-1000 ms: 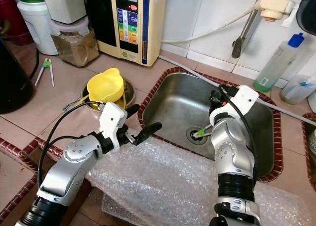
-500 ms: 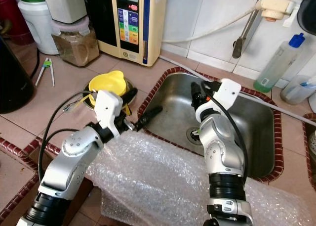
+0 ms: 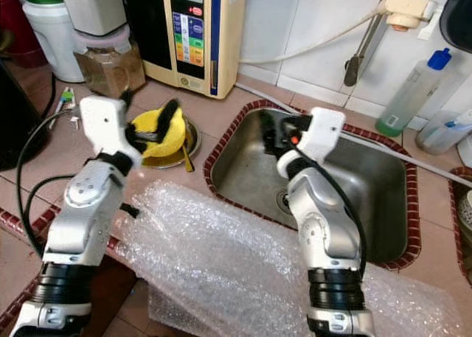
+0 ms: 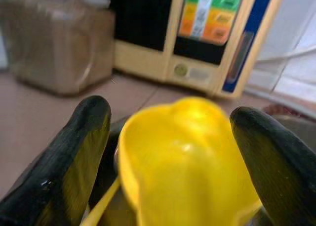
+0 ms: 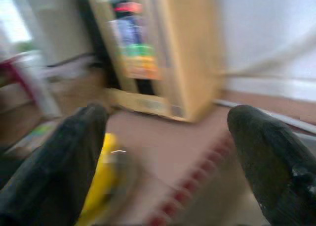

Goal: Kitchen organization

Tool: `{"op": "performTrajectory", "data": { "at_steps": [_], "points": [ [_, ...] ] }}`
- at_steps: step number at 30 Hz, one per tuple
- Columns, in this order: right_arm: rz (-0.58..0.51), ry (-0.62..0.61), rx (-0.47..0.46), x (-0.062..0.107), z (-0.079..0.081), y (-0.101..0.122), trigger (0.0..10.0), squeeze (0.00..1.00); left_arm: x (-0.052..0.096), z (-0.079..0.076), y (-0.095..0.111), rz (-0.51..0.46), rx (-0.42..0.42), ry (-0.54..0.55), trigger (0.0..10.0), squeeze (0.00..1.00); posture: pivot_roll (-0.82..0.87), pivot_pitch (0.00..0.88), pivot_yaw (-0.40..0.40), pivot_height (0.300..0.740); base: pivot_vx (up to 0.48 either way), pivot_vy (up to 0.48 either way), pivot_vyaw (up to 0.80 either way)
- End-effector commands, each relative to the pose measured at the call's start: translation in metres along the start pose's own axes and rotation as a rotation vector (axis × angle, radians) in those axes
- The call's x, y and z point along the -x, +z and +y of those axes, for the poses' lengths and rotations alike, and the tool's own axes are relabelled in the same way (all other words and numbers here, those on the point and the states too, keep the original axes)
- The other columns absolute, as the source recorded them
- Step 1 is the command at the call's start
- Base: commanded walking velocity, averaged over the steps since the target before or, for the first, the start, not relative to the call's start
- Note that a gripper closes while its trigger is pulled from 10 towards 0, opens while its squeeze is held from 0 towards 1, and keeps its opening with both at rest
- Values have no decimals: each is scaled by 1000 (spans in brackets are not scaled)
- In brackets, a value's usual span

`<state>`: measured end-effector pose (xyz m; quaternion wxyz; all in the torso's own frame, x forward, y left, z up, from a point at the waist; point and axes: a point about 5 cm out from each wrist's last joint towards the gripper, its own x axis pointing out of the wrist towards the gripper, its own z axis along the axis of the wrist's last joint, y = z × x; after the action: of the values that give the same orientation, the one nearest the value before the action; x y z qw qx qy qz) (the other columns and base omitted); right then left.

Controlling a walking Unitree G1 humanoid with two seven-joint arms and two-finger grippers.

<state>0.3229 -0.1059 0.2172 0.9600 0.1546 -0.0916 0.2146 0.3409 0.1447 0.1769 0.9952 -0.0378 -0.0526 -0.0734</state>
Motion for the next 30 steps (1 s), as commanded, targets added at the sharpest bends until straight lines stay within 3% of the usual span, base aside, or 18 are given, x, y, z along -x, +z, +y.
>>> {"op": "performTrajectory", "data": {
  "at_steps": [1,7,10,11,12,14,15,16,17,20,21,30],
  "points": [
    [0,72,49,2,9,6,10000,1000,-2,-3,0,11,8,-5,10000,1000,11,98,-89,740,0,0,0],
    [50,193,145,12,27,-2,10000,1000,-10,1,2,37,14,52,10000,1000,12,107,-87,740,0,0,0],
    [67,216,140,15,31,-4,10000,1000,-12,4,-1,81,13,76,10000,996,13,102,-81,740,0,0,0],
    [74,230,133,16,33,-5,10000,749,-13,4,-4,107,37,78,10000,698,13,102,-80,740,0,0,0],
    [92,264,137,18,37,-8,10000,0,-14,2,-7,151,59,60,10000,0,13,100,-79,740,0,0,0],
    [99,273,144,18,38,-8,10000,0,-14,2,-8,159,53,55,10000,0,13,100,-79,740,0,0,0],
    [110,287,150,19,39,-9,10000,0,-15,1,-8,168,53,48,9059,0,13,100,-79,740,0,0,0],
    [131,305,162,21,40,-11,10000,0,-15,-1,-8,178,59,31,3255,0,12,98,-81,740,0,0,0],
    [145,317,170,22,41,-13,10000,0,-16,-3,-9,184,64,19,1412,0,12,98,-81,740,0,0,0],
    [172,335,192,25,41,-15,10000,0,-16,-4,-9,196,67,9,1412,0,12,98,-81,740,0,0,0],
    [191,340,210,27,40,-18,10000,0,-17,-6,-10,211,75,-4,0,0,12,98,-80,740,0,0,0],
    [247,319,251,38,32,-23,10000,0,-22,2,-5,242,27,-7,0,0,12,101,-73,740,0,0,0]
  ]
}}
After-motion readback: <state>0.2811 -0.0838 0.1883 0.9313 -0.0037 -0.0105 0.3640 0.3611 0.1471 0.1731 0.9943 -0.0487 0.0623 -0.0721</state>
